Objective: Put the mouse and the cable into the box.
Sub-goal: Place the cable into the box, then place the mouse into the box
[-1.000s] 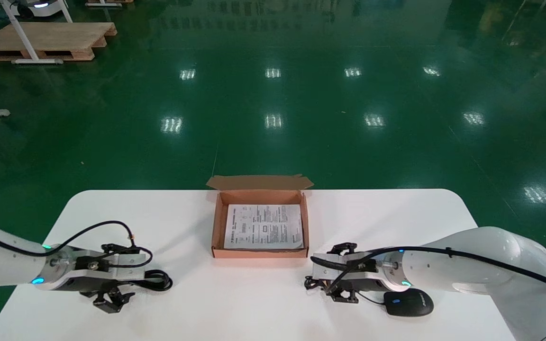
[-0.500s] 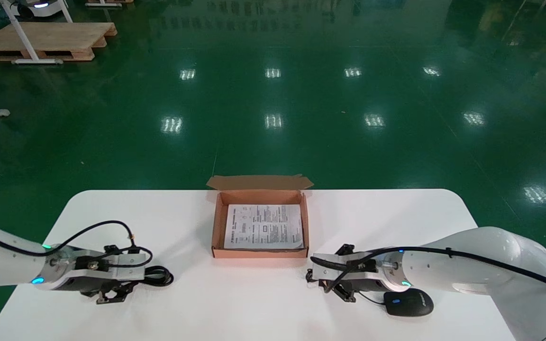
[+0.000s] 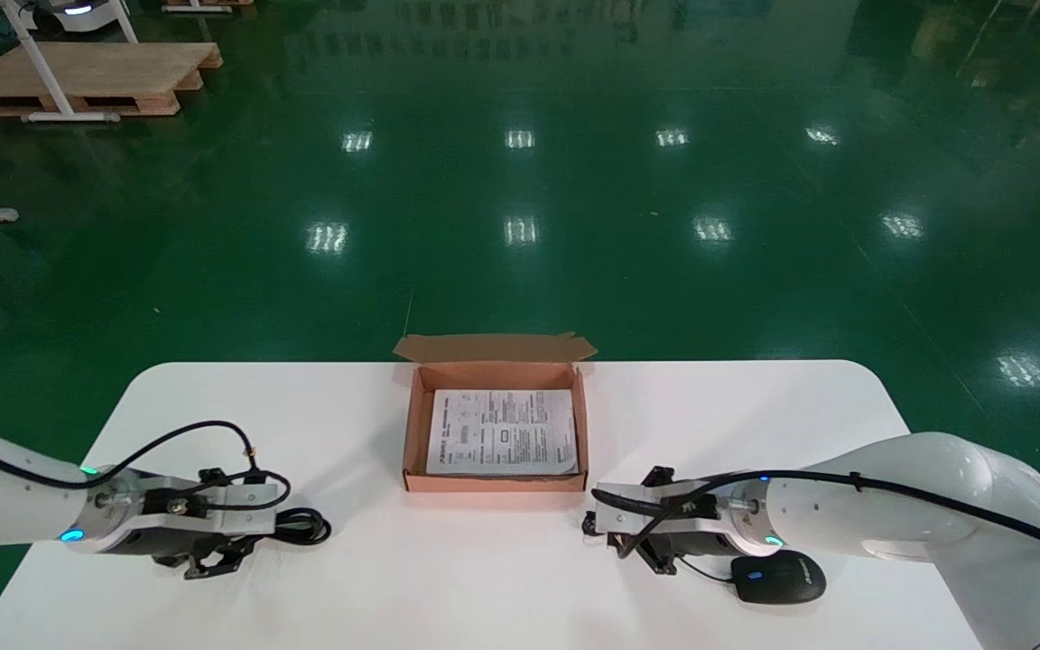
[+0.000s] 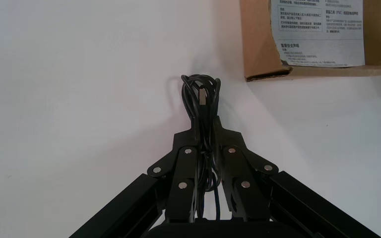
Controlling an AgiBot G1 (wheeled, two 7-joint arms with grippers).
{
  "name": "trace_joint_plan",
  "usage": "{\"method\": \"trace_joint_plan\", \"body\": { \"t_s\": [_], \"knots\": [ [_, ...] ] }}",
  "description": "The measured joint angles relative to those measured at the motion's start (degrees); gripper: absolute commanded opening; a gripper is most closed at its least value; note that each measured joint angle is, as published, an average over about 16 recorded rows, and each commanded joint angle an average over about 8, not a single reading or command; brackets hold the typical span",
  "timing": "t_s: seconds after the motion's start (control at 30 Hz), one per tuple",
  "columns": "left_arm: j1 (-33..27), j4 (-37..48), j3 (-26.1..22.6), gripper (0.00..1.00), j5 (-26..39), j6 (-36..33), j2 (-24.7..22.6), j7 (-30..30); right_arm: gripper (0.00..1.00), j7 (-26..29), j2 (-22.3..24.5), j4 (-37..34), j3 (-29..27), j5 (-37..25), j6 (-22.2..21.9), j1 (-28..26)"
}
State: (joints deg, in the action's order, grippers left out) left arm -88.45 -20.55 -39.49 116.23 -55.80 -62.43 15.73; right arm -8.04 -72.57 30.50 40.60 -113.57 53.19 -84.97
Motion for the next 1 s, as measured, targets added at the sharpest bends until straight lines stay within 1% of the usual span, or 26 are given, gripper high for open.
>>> {"method": "trace_joint_plan", "body": {
  "t_s": [0.17,0.37,0.5,0.63,0.77,1.0],
  "knots": [
    [-0.4,-0.1,0.0,0.0,0.1,0.1,0.2,0.0,0.0,-0.2,0.3,0.1,0.0,-0.3,-0.5,-0.3],
    [-1.9,-1.1,0.8,0.0,-0.9,-0.3,1.5,0.4,0.0,-0.3,1.8,0.0,-0.6,-0.7,-2.5,-1.8],
    [-3.6,-2.2,2.2,0.0,-3.0,-1.5,2.7,1.5,0.0,-0.1,3.6,-0.6,-1.7,-0.7,-4.7,-4.5],
    [-5.5,-3.2,4.1,0.0,-6.4,-3.3,3.2,3.6,0.0,0.3,5.5,-2.0,-3.3,-0.1,-7.4,-8.3],
    [-6.7,-3.4,6.1,0.0,-10.7,-5.2,1.8,6.6,0.0,0.5,7.1,-3.5,-5.3,1.2,-9.7,-12.9],
    [-7.2,-1.4,9.0,0.0,-17.2,-7.0,-3.8,11.6,0.0,0.3,8.1,-5.8,-8.3,4.2,-12.3,-19.9]
  ]
}}
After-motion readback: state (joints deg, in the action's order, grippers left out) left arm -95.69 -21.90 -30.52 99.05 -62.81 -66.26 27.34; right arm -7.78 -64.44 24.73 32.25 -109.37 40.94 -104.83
